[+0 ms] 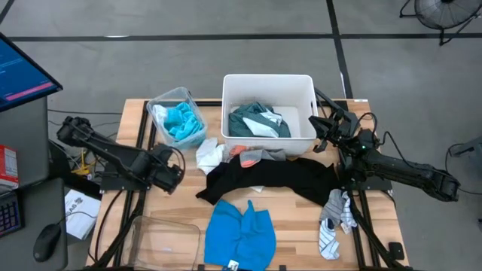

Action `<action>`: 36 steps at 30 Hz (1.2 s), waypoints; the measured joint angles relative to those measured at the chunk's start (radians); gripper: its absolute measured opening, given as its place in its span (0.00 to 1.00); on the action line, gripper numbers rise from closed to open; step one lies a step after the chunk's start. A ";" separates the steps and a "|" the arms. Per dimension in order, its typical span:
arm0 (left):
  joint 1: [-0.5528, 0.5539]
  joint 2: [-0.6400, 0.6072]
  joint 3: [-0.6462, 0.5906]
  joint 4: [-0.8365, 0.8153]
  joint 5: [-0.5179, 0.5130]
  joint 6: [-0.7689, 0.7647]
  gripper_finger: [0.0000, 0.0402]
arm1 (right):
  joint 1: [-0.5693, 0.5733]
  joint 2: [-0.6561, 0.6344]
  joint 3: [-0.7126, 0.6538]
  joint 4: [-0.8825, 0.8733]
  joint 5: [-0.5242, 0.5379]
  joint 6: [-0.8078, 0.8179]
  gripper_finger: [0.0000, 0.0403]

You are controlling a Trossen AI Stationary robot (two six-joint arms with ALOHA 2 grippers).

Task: Pick & Place Cloths
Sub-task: Put the blue shorts into the transparent container

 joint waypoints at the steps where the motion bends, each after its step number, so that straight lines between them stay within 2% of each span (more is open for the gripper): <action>1: 0.000 -0.013 -0.023 0.026 -0.007 -0.009 0.78 | 0.000 0.000 0.000 0.000 0.000 0.000 0.09; 4: 0.000 -0.034 -0.090 0.099 -0.060 -0.015 0.76 | 0.000 0.000 0.000 0.000 0.000 0.000 0.09; 10: 0.006 -0.031 -0.196 0.139 -0.089 -0.071 0.75 | 0.000 0.000 0.000 0.000 0.000 0.000 0.09; 15: 0.008 -0.033 -0.246 0.147 -0.208 -0.133 0.71 | 0.000 0.000 0.000 0.000 0.000 0.000 0.09; 17: 0.011 -0.033 -0.254 0.150 -0.224 -0.146 0.64 | 0.000 0.000 0.000 0.000 0.000 0.000 0.09; 19: 0.013 -0.033 -0.264 0.164 -0.229 -0.144 0.52 | 0.000 0.000 0.000 0.000 0.000 0.000 0.09; 24: 0.013 -0.033 -0.269 0.179 -0.235 -0.145 0.11 | 0.000 0.000 0.000 0.000 0.000 0.000 0.09; 25: 0.013 -0.036 -0.269 0.186 -0.234 -0.148 0.06 | 0.000 0.000 0.000 0.000 0.000 0.000 0.09; 29: 0.013 -0.069 -0.249 0.211 -0.198 -0.149 0.01 | 0.000 0.000 0.000 0.000 0.000 0.000 0.09; 36: 0.013 -0.151 -0.139 0.220 -0.186 -0.148 0.00 | 0.000 0.000 0.000 0.000 0.000 0.000 0.09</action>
